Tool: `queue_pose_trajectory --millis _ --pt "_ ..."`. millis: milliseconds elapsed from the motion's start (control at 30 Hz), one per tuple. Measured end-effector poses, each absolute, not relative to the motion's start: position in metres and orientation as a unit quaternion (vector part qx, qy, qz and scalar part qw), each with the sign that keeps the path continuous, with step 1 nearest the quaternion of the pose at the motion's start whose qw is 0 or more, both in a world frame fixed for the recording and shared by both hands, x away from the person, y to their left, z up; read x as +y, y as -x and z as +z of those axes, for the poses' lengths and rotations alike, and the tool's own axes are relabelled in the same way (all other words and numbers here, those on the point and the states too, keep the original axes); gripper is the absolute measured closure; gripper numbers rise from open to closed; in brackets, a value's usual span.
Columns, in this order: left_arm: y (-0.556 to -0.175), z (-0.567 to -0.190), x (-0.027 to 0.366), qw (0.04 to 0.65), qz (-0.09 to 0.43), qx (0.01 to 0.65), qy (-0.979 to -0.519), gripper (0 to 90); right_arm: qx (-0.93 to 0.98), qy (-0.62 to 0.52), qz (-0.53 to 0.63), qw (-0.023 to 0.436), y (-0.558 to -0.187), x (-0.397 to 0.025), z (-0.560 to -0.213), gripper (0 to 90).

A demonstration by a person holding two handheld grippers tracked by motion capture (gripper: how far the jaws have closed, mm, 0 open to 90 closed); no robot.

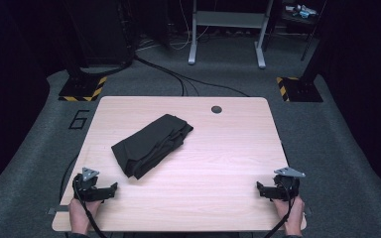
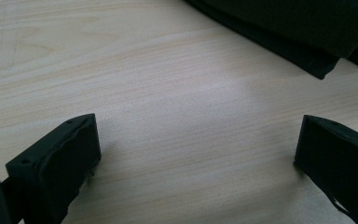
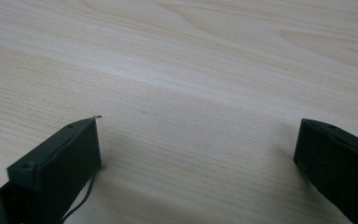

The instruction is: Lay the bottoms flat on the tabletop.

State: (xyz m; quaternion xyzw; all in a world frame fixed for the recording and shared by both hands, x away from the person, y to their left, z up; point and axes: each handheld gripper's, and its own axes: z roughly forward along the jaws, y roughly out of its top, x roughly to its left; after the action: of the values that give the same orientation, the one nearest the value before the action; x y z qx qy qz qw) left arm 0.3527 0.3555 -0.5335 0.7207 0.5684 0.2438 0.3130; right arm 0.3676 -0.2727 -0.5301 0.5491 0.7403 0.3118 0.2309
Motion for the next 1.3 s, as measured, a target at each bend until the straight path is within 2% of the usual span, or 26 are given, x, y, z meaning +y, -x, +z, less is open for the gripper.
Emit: queue_pose_trajectory --millis 433,600,1100,1300 --pt "-0.352 -0.532 0.357 0.31 0.239 0.57 -0.723 0.0 0.741 -0.548 0.311 0.231 -0.368 -0.273 -0.53 0.0" --pt "-0.355 -0.529 0.361 0.328 0.234 0.581 -0.708 0.0 0.74 -0.55 0.311 0.231 -0.368 -0.273 -0.53 0.0" --pt "-0.395 -0.473 0.351 0.371 0.239 0.561 -0.7 0.0 0.739 -0.552 0.311 0.232 -0.369 -0.273 -0.53 0.0" --pt "-0.419 -0.445 0.322 0.374 0.251 0.525 -0.722 0.0 0.739 -0.552 0.311 0.232 -0.369 -0.273 -0.53 0.0"
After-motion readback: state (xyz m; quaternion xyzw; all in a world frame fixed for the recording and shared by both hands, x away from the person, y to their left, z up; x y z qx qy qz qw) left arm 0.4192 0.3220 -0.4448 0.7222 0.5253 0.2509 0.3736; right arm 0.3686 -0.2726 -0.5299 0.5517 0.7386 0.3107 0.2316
